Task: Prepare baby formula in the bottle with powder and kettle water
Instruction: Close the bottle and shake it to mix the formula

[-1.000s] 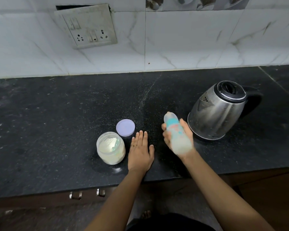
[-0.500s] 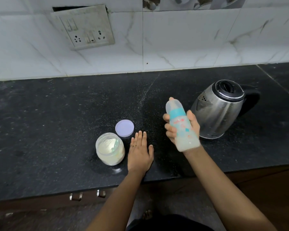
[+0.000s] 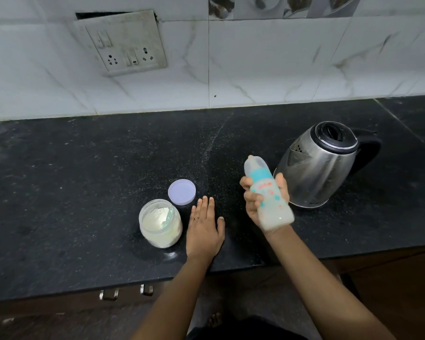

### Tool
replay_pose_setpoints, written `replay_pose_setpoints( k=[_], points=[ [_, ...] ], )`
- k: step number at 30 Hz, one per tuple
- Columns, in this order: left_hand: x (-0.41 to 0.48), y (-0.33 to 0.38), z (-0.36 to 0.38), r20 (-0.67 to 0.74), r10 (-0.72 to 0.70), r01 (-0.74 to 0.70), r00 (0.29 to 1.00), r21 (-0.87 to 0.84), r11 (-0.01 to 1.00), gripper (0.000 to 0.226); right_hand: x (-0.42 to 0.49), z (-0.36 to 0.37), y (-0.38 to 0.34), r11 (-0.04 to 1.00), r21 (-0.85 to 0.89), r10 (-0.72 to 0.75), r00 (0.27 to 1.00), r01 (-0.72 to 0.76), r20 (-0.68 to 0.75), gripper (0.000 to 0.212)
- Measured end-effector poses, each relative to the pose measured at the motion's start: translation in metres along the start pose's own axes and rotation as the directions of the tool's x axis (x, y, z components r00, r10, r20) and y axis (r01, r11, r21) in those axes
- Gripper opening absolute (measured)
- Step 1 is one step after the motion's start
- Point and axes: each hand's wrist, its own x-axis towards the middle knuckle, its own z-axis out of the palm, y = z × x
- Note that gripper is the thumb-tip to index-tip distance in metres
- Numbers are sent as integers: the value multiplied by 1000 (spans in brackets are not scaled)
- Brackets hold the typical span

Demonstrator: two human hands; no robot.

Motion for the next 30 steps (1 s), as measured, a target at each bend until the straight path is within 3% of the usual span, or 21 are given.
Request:
replay_pose_setpoints(
  k=[2, 4, 5, 6, 7, 8, 10, 12, 14, 16, 17, 19, 21, 22, 23, 25, 27, 30],
  points=[
    [0, -1, 0, 5, -2, 2, 1000, 0, 1000, 65, 6, 9, 5, 987, -91, -134, 990, 129, -49, 70],
    [0, 0, 0, 1, -1, 1, 1000, 2, 1000, 65, 7, 8, 6, 970, 124, -195, 973, 210, -124, 67],
    [0, 0, -1, -2, 0, 0, 1000, 2, 1000, 65, 7, 3, 8, 944, 270, -177, 982, 188, -67, 62],
    [0, 0, -1, -4, 1, -1, 1000, -1, 1000, 65, 6, 6, 11, 957, 266, -105, 992, 118, -64, 60],
    [0, 0, -1, -6, 1, -1, 1000, -4, 1000, 65, 5, 7, 8, 984, 175, -24, 996, 38, -82, 60],
    [0, 0, -1, -6, 1, -1, 1000, -7, 1000, 65, 3, 5, 11, 997, 34, -64, 997, 66, -54, 59],
    [0, 0, -1, -3, 0, 0, 1000, -11, 1000, 65, 4, 15, 11, 995, -15, -99, 993, 100, 62, 65],
    [0, 0, -2, -4, 1, -1, 1000, -5, 1000, 65, 8, 20, 9, 983, 133, -130, 991, 124, 42, 88],
    [0, 0, -1, -6, 5, -5, 1000, -5, 1000, 65, 14, 13, 4, 943, 331, -60, 992, 20, 109, 85],
    [0, 0, -1, -4, 3, -3, 1000, -15, 1000, 64, 11, 7, 6, 993, 103, 46, 992, -58, 117, 61],
    [0, 0, -1, -3, -1, 1, 1000, -18, 1000, 64, 11, 4, 4, 1000, -16, 28, 993, -27, 111, 56],
    [0, 0, -1, 2, -6, 6, 1000, -22, 1000, 64, 12, 8, 7, 995, -97, -5, 996, 14, 92, 62],
    [0, 0, -2, 3, -2, 2, 1000, -21, 1000, 63, 14, 0, 5, 994, 95, -48, 999, 50, -21, 87],
    [0, 0, -2, 6, 0, 0, 1000, -21, 1000, 63, 15, -4, 4, 973, 232, -17, 999, 9, 34, 92],
    [0, 0, -2, 6, 1, -1, 1000, -22, 1000, 63, 15, -1, 7, 965, 259, 21, 997, -38, 71, 85],
    [1, 0, -1, -8, -2, 2, 1000, -22, 1000, 63, 12, -2, 8, 996, 61, 62, 995, -67, 77, 66],
    [0, 0, -1, -13, -5, 5, 1000, -19, 1000, 64, 11, 7, 8, 1000, -12, 17, 993, -16, 115, 61],
    [0, 0, 0, -20, -2, 2, 1000, -19, 1000, 64, 10, 8, 6, 980, 193, 26, 993, -48, 114, 68]
  ],
)
